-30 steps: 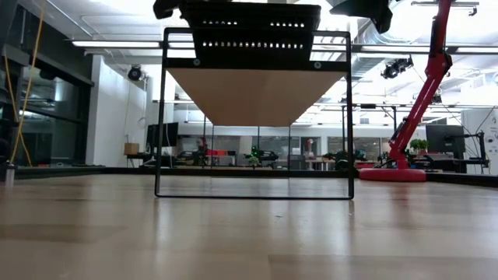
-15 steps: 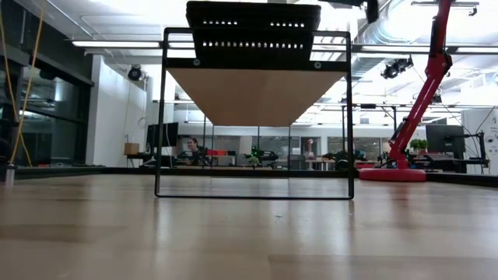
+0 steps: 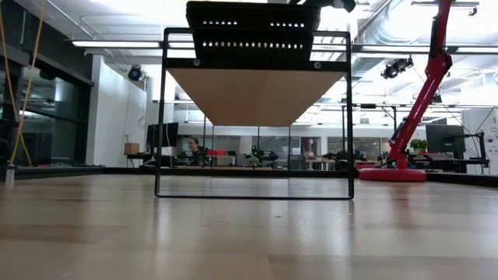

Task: Stack baskets on shelf by color
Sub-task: Stack the top white bin on top of the white bin on the shelf

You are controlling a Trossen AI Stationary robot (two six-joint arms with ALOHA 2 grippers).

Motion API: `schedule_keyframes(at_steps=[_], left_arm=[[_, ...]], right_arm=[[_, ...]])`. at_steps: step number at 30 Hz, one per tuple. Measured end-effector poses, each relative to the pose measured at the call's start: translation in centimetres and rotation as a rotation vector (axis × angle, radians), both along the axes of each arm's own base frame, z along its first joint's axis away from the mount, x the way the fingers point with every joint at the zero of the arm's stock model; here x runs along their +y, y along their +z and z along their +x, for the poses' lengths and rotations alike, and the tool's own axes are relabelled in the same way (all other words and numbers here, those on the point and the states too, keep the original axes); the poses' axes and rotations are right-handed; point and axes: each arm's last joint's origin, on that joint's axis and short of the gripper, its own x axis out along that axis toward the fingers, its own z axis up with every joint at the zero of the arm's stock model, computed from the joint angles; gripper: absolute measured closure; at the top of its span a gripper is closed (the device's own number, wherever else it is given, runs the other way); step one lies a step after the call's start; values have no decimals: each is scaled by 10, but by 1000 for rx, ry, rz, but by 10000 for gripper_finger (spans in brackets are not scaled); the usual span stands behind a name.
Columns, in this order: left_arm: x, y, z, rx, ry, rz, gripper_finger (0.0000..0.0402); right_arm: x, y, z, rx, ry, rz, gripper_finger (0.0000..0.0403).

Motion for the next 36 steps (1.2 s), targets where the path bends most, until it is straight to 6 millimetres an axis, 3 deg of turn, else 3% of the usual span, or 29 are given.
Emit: schedule_keyframes(at_steps=[5, 12, 20, 28, 36], left_arm=[[-2, -56, -2, -31, 97, -116, 390], [2, -151, -3, -28, 373, -280, 400], [12, -222, -4, -156, 512, -382, 401], [24, -255, 3, -426, 426, -454, 401], [38, -274, 14, -411, 424, -519, 401]], right_arm=[[-2, 0, -6, 86, -32, 52, 390], [-5, -38, -5, 128, -114, 159, 400], [-22, -46, 1, 19, -165, 149, 402], [-39, -50, -4, 44, -143, 212, 403], [-56, -66, -1, 33, -90, 310, 403]])
